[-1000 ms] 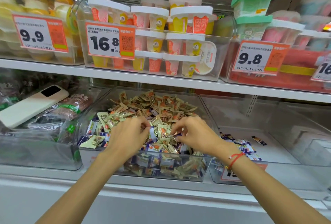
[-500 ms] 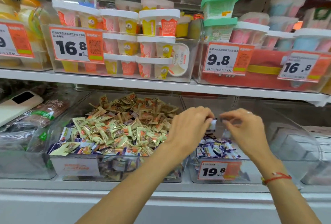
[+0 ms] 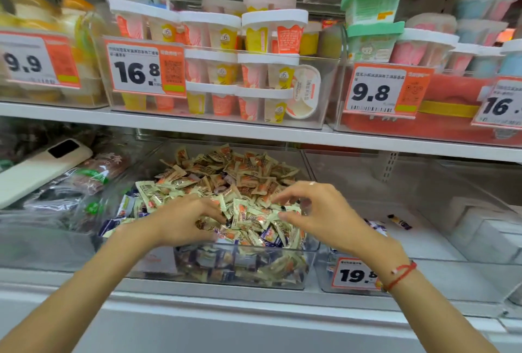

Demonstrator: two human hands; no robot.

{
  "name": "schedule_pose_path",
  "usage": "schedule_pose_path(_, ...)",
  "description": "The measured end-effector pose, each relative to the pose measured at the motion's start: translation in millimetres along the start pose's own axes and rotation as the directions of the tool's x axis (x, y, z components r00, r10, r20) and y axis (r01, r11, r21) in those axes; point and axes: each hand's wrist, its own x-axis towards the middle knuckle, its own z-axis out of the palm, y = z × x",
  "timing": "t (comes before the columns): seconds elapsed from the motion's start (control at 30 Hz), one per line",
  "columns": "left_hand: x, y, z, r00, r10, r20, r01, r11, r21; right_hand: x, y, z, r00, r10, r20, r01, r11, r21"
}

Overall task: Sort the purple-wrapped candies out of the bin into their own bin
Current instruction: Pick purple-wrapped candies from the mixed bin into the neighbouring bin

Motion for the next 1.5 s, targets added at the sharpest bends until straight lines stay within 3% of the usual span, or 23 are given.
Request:
schedule_pose_path(0.07, 1.8, -4.1, -1.1, 0.997, 0.036, 0.069, -0.038, 0.999, 0.023, 21.7, -8.9, 19.2, 0.98, -0.02, 0.2, 0.036, 0.997, -0.074)
schedule_pose_path(0.17, 9.4, -6.7, -0.8, 0.996, 0.081, 0.047, -0.083, 0.996, 0.045, 46.6, -5.8, 48.5, 0.896, 0.015, 0.444, 0.138, 0.941, -0.31)
schedule_pose_path(0.23, 12.1, -7.4, 1.4, 0.995, 0.09, 0.044, -0.092, 0.994, 0.05, 55.1, -3.4, 59.0, 0.852, 0.033, 0.522, 0.208, 0.894, -0.396)
schedule_pose_path(0.37, 15.1, -7.0, 8.2, 0.991, 0.106, -0.079, -0.101, 0.992, 0.076, 69.5, -4.1, 57.3, 0.892, -0.055, 0.45, 0.241, 0.898, -0.369)
schedule_pose_path(0.43, 15.4, -7.0, 11.9, 0.988, 0.084, -0.128, -0.075, 0.995, 0.069, 74.5, -3.5, 57.2, 0.916, -0.03, 0.4, 0.165, 0.937, -0.307)
schedule_pose_path(0.6, 15.2, -5.7, 21.7, 0.958, 0.032, -0.286, -0.014, 0.998, 0.066, 85.4, 5.7, 53.2, 0.996, 0.055, 0.076, -0.04, 0.981, -0.191)
schedule_pose_path(0.7, 14.5, -4.5, 23.5, 0.929, 0.018, -0.37, -0.004, 0.999, 0.041, 79.3, 5.1, 34.2, 0.98, 0.087, 0.178, -0.046, 0.973, -0.226)
schedule_pose_path(0.83, 12.2, -4.2, 20.6, 0.878, -0.066, -0.474, 0.063, 0.998, -0.023, 53.4, 2.8, 21.9, 0.891, 0.097, 0.444, 0.097, 0.914, -0.394)
schedule_pose_path(0.9, 10.9, -8.1, 19.0, 0.876, -0.103, -0.471, 0.083, 0.995, -0.063, 47.3, 3.5, 29.7, 0.861, 0.105, 0.497, 0.173, 0.859, -0.482)
schedule_pose_path(1.03, 8.8, -8.4, 18.4, 0.894, -0.143, -0.425, 0.095, 0.987, -0.131, 51.5, 1.6, 47.4, 0.896, 0.007, 0.445, 0.259, 0.804, -0.535)
schedule_pose_path(1.2, 8.5, -5.4, 19.9, 0.901, -0.199, -0.386, 0.113, 0.966, -0.234, 47.4, 3.7, 46.0, 0.972, -0.016, 0.235, 0.144, 0.832, -0.536)
schedule_pose_path(1.3, 7.6, -3.0, 16.7, 0.892, -0.221, -0.393, 0.094, 0.944, -0.318, 36.8, 2.5, 43.2, 0.999, 0.009, 0.048, 0.013, 0.897, -0.441)
schedule_pose_path(1.37, 7.1, 4.3, 11.7, 0.876, -0.222, -0.427, 0.032, 0.912, -0.408, 29.7, 1.1, 38.8, 0.994, 0.05, -0.095, -0.07, 0.971, -0.229)
schedule_pose_path(1.4, 6.8, 10.2, 8.8, 0.869, -0.217, -0.444, -0.007, 0.893, -0.451, 26.5, -1.8, 35.3, 0.99, 0.089, -0.11, -0.099, 0.991, -0.093)
schedule_pose_path(1.5, 6.4, 29.6, 3.2, 0.869, -0.184, -0.46, -0.102, 0.842, -0.53, 17.2, -12.7, 28.5, 0.985, 0.164, 0.057, -0.172, 0.969, 0.178)
